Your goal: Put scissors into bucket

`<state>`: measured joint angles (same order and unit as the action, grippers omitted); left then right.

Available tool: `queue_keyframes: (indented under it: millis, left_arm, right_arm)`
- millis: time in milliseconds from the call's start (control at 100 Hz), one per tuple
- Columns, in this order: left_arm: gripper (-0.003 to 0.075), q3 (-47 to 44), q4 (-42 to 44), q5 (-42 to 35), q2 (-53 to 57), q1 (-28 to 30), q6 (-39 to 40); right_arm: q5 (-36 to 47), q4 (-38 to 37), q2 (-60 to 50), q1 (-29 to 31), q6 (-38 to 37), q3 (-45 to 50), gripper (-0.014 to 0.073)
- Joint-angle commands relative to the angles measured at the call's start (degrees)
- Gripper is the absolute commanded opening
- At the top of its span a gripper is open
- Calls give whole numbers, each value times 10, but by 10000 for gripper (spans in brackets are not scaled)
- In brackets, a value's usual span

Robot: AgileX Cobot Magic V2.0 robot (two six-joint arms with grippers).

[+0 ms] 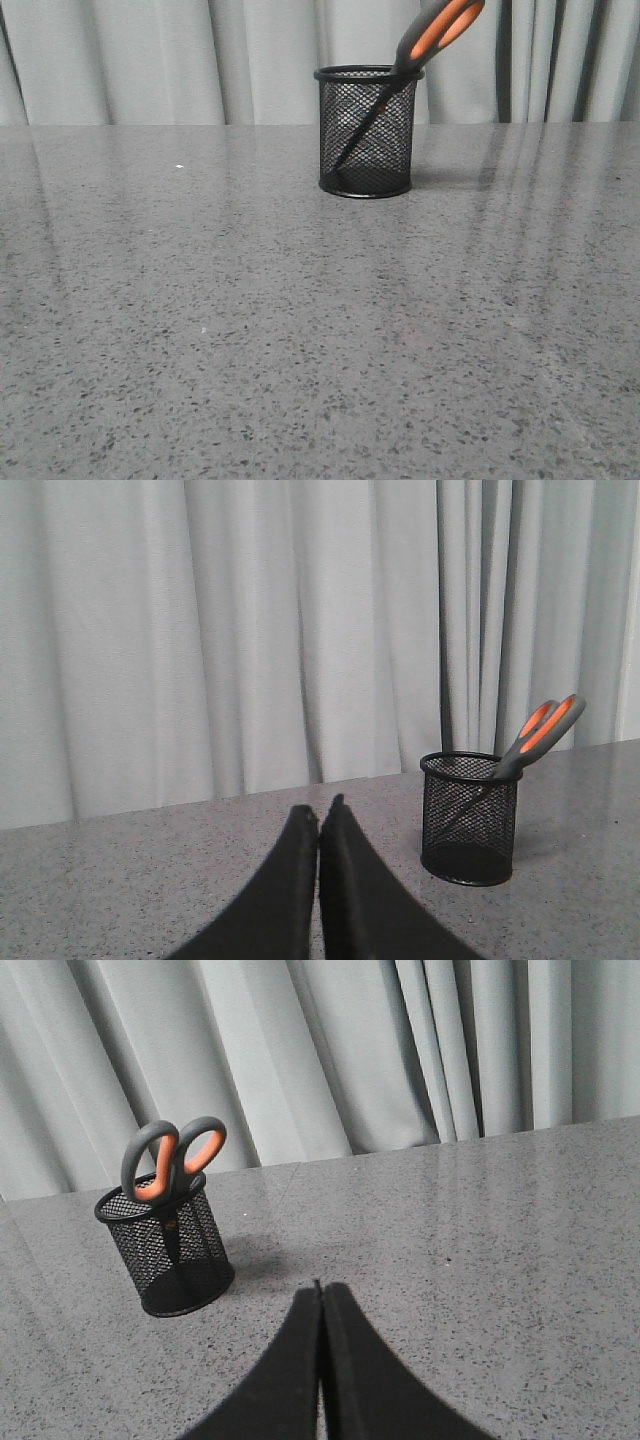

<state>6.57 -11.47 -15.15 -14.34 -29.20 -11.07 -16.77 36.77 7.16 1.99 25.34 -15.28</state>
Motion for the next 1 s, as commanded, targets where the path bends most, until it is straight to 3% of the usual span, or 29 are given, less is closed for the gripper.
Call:
queue_keyframes:
  millis: [0,160,260,450,780,990]
  left_arm:
    - [-21,16,-3,-45,-3,1,5]
    - [-21,4,38,-36,0,10,5]
    - [-21,0,52,16,11,33,20]
    - [-21,-2,53,103,47,126,22]
    - [-21,-79,22,131,160,249,23]
    - [-21,-81,25,137,160,272,23]
  right_arm:
    - [38,7,5,3,5,-14,-65]
    - [38,7,5,3,5,-14,-65]
    - [38,7,5,3,5,-14,-65]
    - [38,7,5,3,5,-14,-65]
    - [38,7,5,3,5,-14,-65]
    - [38,7,5,3,5,-14,-65]
